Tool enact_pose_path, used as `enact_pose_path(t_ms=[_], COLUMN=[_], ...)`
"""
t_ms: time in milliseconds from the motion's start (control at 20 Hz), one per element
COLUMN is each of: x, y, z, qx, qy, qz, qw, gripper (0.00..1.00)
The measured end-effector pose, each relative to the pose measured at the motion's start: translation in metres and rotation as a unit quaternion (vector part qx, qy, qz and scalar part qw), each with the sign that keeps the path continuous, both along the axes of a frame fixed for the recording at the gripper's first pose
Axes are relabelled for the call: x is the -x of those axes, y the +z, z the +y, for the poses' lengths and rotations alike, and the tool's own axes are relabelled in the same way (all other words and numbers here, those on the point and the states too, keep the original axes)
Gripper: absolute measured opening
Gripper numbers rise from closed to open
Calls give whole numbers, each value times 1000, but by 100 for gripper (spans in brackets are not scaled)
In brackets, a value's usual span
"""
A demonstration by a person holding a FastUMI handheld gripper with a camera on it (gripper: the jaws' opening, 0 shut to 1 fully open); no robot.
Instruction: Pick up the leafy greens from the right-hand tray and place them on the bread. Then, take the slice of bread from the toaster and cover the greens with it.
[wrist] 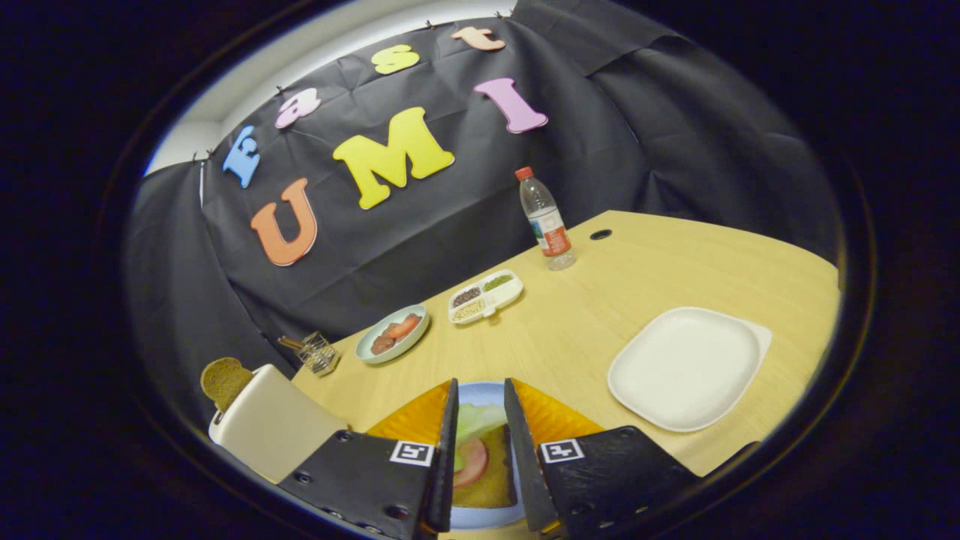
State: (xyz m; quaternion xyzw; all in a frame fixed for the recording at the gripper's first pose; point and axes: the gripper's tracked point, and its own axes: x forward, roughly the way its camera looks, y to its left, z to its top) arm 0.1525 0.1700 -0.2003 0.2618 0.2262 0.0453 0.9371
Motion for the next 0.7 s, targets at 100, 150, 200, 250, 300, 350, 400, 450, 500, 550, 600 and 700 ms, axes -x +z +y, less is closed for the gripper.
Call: enact_pose_path(t_ms=[100, 150, 200, 250, 300, 350, 400, 450, 500, 550, 600, 700], x=[3, 5, 7, 10, 12, 15, 19, 24, 29, 35, 40, 49], y=[8, 14, 22, 32, 42, 55, 68, 82, 97, 111, 127, 154], z=[-4, -5, -7, -9, -8, -9, -7, -5, 1, 9, 18, 41], qx=[7, 13, 21, 32, 44, 55, 69, 83, 96, 107, 113, 117], qy=[-2, -2, -3, -5, -6, -8, -8, -8, -4, 2, 7, 16], qz=[-7, -14, -24, -37, -52, -68, -84, -100, -116, -129, -142, -161], qw=[1000, 1000, 999, 999, 998, 996, 994, 991, 989, 986, 983, 980], gripper=[50, 57, 64, 68, 79, 84, 95, 95, 96, 96, 96, 96])
